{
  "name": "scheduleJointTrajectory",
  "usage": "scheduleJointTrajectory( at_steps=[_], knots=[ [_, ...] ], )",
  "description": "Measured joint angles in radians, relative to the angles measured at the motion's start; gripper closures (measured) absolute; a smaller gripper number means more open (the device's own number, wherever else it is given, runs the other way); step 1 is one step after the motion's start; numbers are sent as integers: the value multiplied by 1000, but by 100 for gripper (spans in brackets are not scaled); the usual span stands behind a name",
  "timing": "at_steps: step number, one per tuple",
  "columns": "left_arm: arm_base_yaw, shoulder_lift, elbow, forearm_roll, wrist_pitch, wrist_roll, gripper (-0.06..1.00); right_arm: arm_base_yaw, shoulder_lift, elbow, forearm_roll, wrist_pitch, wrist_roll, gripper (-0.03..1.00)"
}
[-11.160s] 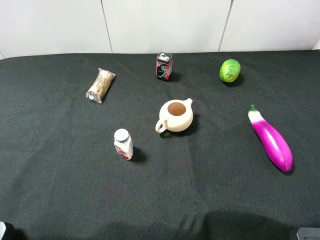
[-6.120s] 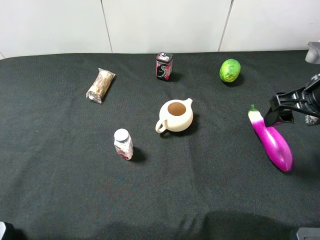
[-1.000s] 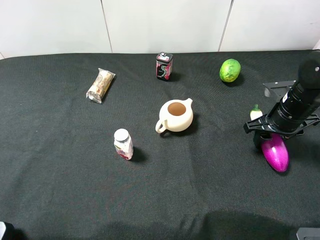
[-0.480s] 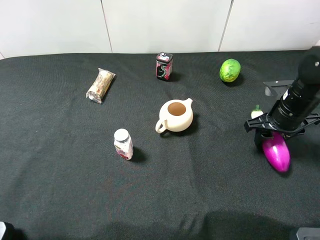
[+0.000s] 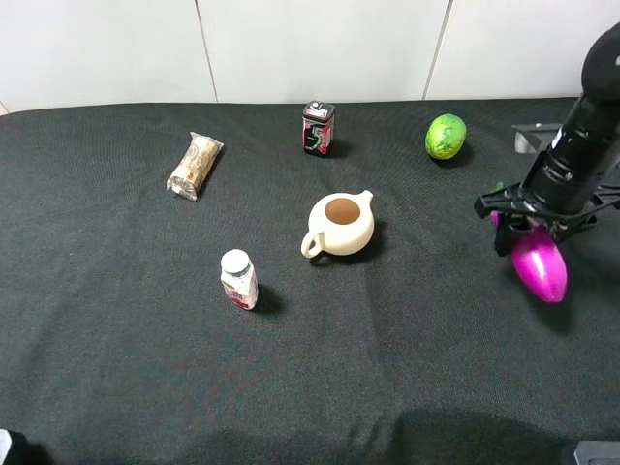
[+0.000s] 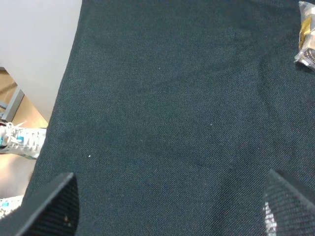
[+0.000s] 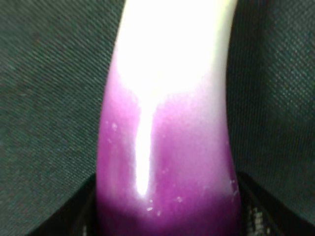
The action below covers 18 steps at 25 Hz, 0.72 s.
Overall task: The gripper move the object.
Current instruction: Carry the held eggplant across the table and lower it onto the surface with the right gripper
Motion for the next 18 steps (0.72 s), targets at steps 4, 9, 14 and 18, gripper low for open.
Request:
scheduleJointTrajectory(
  at_steps=[4,9,14,18],
  knots=[
    [0,0,0,0,0,0,15,0,-38,-72,1,60,-5,58],
    [0,0,0,0,0,0,15,0,-54,-198,1,180,-6,58],
    [0,0,0,0,0,0,15,0,-54,-298,5,271,-7,58],
    [0,0,0,0,0,0,15,0,-54,-335,22,299,-8,58]
  ],
)
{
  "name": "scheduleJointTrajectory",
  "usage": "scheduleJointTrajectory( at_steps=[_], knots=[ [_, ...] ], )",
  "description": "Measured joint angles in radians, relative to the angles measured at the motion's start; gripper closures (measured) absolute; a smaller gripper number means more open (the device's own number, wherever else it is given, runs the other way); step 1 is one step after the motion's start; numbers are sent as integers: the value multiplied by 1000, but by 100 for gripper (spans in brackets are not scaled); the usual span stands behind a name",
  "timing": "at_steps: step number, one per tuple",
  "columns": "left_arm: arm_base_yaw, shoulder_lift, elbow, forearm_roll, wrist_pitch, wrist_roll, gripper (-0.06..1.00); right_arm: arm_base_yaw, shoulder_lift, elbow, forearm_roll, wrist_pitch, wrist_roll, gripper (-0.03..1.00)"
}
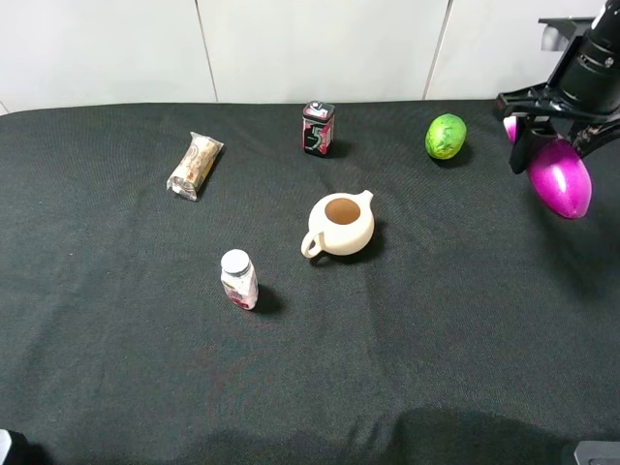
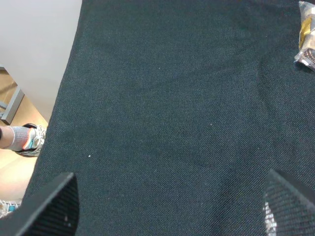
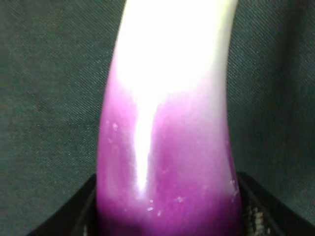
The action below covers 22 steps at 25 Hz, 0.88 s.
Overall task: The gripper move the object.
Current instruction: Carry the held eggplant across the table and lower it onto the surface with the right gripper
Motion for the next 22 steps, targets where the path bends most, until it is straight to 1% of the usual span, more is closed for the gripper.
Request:
scheduleJointTrajectory(
  at_steps=[4,8,13,22],
  knots=[
    [0,0,0,0,0,0,15,22,0,-21,2,-3,0,58],
    [0,0,0,0,0,0,15,68,0,-51,3,-27,15,58],
    [0,0,0,0,0,0,15,124,6,-111,4,-29,29,58],
    [0,0,0,0,0,0,15,243,130,-293,1,39,67,58]
  ],
)
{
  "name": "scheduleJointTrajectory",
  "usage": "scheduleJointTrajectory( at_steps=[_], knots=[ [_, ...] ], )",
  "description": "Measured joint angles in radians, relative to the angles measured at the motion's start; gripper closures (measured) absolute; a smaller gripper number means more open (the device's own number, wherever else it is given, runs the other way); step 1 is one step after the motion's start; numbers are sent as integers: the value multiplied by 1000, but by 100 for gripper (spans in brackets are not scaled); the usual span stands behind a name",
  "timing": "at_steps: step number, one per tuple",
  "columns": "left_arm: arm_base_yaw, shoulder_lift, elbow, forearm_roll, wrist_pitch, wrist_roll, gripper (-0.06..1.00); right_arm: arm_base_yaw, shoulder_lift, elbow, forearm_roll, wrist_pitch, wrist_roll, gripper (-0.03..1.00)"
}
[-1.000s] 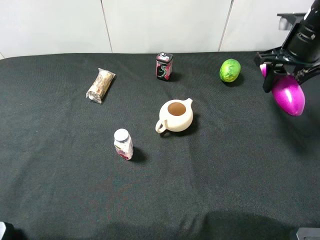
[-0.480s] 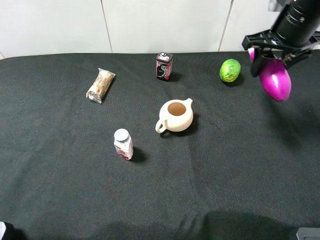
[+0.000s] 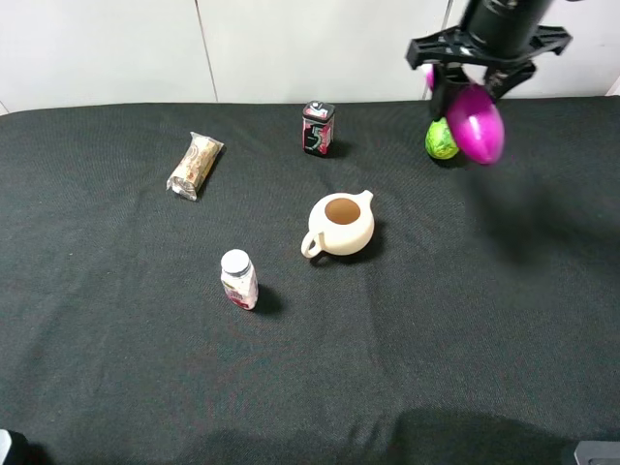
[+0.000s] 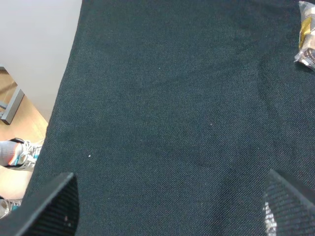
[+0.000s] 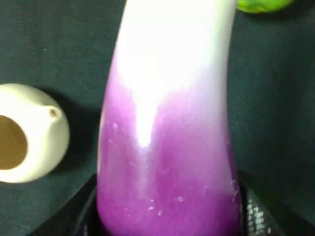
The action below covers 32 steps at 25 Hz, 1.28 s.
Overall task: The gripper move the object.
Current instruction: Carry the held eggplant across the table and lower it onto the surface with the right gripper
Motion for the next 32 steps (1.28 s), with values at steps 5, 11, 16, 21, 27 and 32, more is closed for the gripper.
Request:
scheduleJointTrajectory(
  at_steps=[5,11,16,21,27,32],
  knots=[
    [0,0,0,0,0,0,15,75,67,-95,0,12,8,58],
    [0,0,0,0,0,0,15,146,157,-195,4,13,23,58],
    [0,0,0,0,0,0,15,198,227,-283,11,13,25,58],
    [0,0,0,0,0,0,15,246,287,-372,13,13,31,58],
    [0,0,0,0,0,0,15,287,345,-459,17,15,34,58],
    [0,0,0,0,-1,0,15,312,393,-517,32,15,34,58]
  ],
)
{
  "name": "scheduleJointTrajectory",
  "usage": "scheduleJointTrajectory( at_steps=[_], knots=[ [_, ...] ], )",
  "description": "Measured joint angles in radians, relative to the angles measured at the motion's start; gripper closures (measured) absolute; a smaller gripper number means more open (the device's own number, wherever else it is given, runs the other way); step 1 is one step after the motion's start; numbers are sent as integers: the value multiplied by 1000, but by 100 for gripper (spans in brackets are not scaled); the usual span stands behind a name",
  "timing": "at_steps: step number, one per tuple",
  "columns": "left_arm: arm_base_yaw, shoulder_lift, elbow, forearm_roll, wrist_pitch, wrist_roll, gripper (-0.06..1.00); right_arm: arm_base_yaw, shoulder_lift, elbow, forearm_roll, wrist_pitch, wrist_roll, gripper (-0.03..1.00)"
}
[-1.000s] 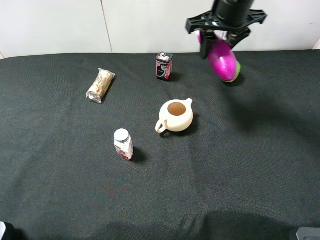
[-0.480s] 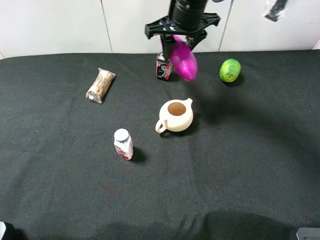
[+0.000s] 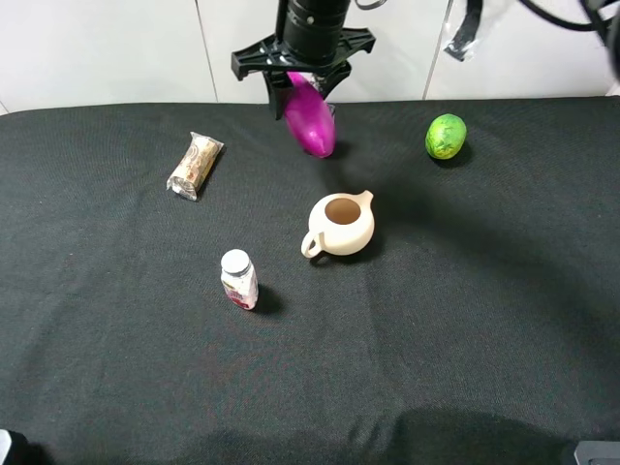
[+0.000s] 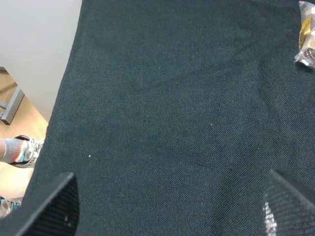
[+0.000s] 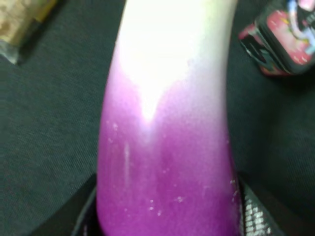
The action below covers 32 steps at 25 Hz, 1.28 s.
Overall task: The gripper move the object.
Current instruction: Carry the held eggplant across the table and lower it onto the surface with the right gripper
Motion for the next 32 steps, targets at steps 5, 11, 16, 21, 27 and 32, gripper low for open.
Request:
scheduleJointTrajectory(
  at_steps=[5,11,16,21,27,32],
  knots=[
    [0,0,0,0,0,0,15,22,15,-6,11,-40,0,58],
    [0,0,0,0,0,0,15,44,20,-7,23,-129,0,58],
    [0,0,0,0,0,0,15,52,36,-8,19,-171,-3,58],
    [0,0,0,0,0,0,15,52,78,-9,17,-185,-15,58],
    [0,0,0,0,0,0,15,52,110,-14,13,-242,-26,58],
    [0,0,0,0,0,0,15,52,141,-16,18,-283,-32,58]
  ],
)
